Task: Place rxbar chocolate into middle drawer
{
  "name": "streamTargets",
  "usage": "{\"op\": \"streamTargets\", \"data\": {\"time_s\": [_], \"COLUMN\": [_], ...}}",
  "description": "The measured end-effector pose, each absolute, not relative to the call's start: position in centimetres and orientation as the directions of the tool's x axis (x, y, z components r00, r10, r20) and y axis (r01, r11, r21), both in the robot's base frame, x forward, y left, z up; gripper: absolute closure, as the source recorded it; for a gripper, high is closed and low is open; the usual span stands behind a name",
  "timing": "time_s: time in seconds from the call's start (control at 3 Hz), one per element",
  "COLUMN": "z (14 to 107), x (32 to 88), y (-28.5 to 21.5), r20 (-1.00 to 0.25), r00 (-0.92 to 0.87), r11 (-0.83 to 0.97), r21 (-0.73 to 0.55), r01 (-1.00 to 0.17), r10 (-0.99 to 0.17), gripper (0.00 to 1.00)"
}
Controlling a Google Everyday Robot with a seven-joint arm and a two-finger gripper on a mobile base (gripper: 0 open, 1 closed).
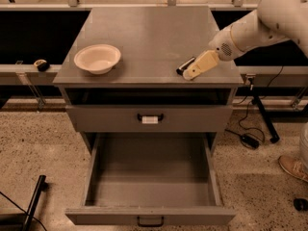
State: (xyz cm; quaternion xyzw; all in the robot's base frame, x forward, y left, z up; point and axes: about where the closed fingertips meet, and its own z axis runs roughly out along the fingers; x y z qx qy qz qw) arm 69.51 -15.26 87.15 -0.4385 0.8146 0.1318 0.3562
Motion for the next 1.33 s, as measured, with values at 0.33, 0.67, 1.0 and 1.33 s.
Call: {"op": "streamTargets", "data": {"time_s": [0.33, 0.67, 1.0, 1.33], "z": [85.2, 83.8, 83.3, 83.5], "x": [70.7, 71.3, 71.5, 71.4], "y": [-14.8, -14.5, -13.5, -13.1], "r20": [-0.686, -0.667, -0.649, -0.646], "r00": [-0.378, -0.396, -0.375, -0.366], "r11": [0.579, 0.584, 0.556, 0.545], "r21": [-0.077, -0.074, -0.09, -0.093], "r01": [-0.811, -0.808, -0.826, -0.834], "r10": [-0.621, -0.631, -0.662, -0.67], "gripper": [0.0, 0.19, 0.42, 0.65]}}
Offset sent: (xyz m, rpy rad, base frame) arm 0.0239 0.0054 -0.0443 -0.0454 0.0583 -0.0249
